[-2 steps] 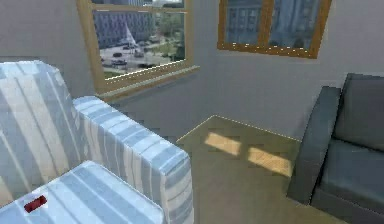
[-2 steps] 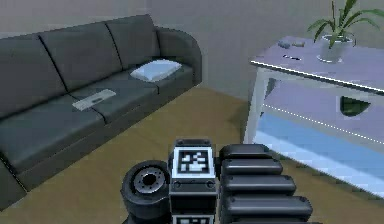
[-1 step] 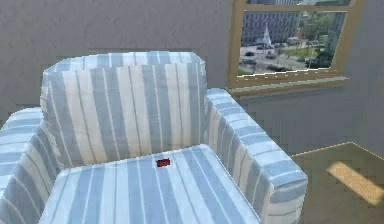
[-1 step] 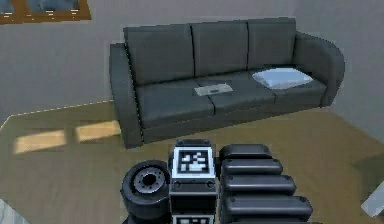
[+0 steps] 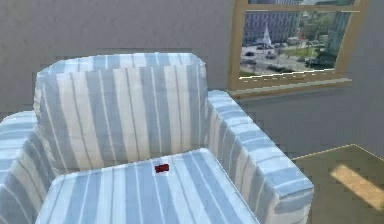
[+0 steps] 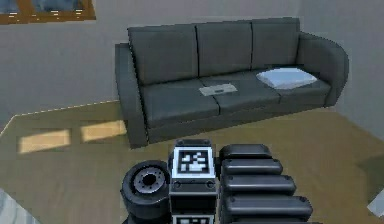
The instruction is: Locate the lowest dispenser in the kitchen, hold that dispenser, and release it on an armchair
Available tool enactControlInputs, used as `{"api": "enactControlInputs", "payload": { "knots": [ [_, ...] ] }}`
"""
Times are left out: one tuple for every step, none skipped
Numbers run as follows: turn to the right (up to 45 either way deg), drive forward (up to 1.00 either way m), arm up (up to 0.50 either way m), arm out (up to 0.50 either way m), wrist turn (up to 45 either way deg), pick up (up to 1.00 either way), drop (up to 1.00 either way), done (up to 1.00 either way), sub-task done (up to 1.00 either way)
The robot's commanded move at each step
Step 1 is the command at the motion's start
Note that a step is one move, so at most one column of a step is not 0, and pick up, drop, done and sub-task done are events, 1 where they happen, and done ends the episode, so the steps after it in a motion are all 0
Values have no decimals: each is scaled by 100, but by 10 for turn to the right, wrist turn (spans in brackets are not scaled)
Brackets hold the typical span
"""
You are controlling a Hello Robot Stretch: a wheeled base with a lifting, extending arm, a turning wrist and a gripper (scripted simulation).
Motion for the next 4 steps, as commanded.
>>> {"api": "enactControlInputs", "payload": {
  "knots": [
    [450,0,0,0,0,0,0,0,0],
    [210,0,0,0,0,0,0,0,0],
    [-450,0,0,0,0,0,0,0,0],
    [-270,0,0,0,0,0,0,0,0]
  ]
}}
